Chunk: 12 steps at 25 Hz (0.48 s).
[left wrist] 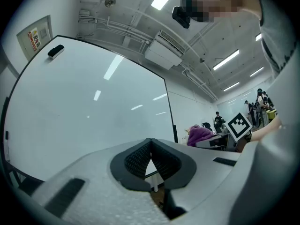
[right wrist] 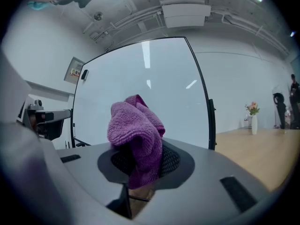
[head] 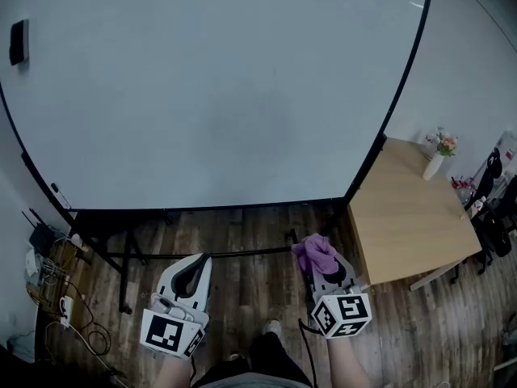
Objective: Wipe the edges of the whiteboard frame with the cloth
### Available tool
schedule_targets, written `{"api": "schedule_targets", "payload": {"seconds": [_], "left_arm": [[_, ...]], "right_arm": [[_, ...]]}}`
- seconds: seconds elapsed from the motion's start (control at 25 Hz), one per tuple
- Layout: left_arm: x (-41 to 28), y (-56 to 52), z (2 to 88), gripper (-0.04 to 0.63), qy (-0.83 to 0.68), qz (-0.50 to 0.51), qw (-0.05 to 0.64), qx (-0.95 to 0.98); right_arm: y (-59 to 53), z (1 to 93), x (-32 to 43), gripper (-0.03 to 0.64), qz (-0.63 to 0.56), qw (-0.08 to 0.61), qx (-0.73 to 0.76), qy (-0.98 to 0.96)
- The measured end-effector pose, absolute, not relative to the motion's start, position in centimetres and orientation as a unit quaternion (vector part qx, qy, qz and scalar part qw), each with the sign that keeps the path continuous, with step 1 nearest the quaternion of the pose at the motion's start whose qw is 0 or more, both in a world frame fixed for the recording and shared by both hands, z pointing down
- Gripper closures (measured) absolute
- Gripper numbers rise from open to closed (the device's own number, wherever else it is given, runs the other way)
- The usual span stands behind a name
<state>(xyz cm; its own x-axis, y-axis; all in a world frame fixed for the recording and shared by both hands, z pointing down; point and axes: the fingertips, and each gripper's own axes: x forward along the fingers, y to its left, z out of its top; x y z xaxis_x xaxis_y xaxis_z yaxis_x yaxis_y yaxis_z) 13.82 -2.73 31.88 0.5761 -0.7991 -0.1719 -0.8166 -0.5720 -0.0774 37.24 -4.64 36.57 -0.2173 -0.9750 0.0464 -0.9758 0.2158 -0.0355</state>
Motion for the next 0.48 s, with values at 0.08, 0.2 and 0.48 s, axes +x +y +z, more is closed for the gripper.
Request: {"api": "schedule_targets", "payload": {"seconds": [0.08,0.2,0.48], "left_arm": [[13.6,-2.2,31.7,0.58,0.456,0.061,0.075,-0.885],[13.3,-1.5,31.7,0.58,0.454,0.062,0.075,-0.886],[12.7,-0.7,31.7,0.58,0.456,0.059,0.076,-0.885]], "right_arm": [[-4.0,36.1,36.8,0.529,0.024,0.005,0.623,-0.782],[-3.1,35.7,36.2,0.529,0.021,0.003,0.621,-0.784],[-1.9,35.0,34.9,0.529,0.015,-0.004,0.611,-0.791]]}}
